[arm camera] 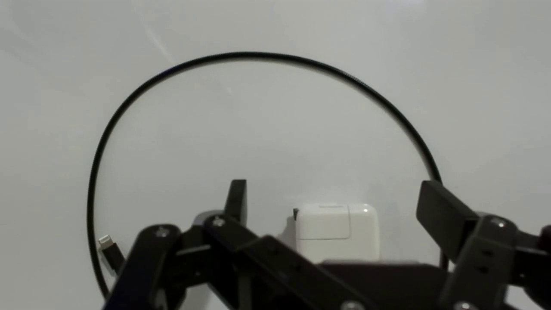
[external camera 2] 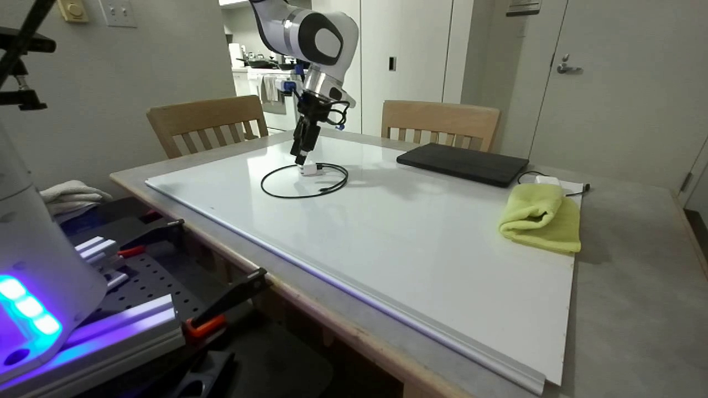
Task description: Uncoil the black charger
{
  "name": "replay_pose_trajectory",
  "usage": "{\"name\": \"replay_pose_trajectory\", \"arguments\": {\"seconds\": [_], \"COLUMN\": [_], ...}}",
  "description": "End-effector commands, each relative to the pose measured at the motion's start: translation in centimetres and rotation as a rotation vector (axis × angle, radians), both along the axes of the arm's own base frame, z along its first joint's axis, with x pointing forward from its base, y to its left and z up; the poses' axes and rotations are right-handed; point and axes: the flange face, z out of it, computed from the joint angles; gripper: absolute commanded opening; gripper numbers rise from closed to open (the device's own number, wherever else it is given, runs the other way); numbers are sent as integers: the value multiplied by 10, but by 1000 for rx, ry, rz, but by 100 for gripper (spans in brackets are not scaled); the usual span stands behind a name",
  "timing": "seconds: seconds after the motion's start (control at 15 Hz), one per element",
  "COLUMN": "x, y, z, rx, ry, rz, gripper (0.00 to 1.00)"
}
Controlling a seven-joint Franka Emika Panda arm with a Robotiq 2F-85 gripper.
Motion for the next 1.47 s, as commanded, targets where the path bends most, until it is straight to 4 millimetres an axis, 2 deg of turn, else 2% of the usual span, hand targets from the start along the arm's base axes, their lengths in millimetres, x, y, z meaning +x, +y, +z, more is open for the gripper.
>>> {"name": "replay_pose_trajectory", "arguments": {"seconds": [0.0, 0.4, 1.07, 1.13, 1.2, 1.4], "x": [-4, -17, -56, -59, -61, -64], "y": [4, 16, 1, -1, -2, -4], "z": [1, -7, -3, -5, -2, -1], "rx": [-43, -88, -121, -125, -127, -140], "ry": [-83, -262, -357, -359, -360, -357], "rz": [36, 108, 112, 114, 117, 131], "gripper": [100, 100, 100, 90, 74, 52]}}
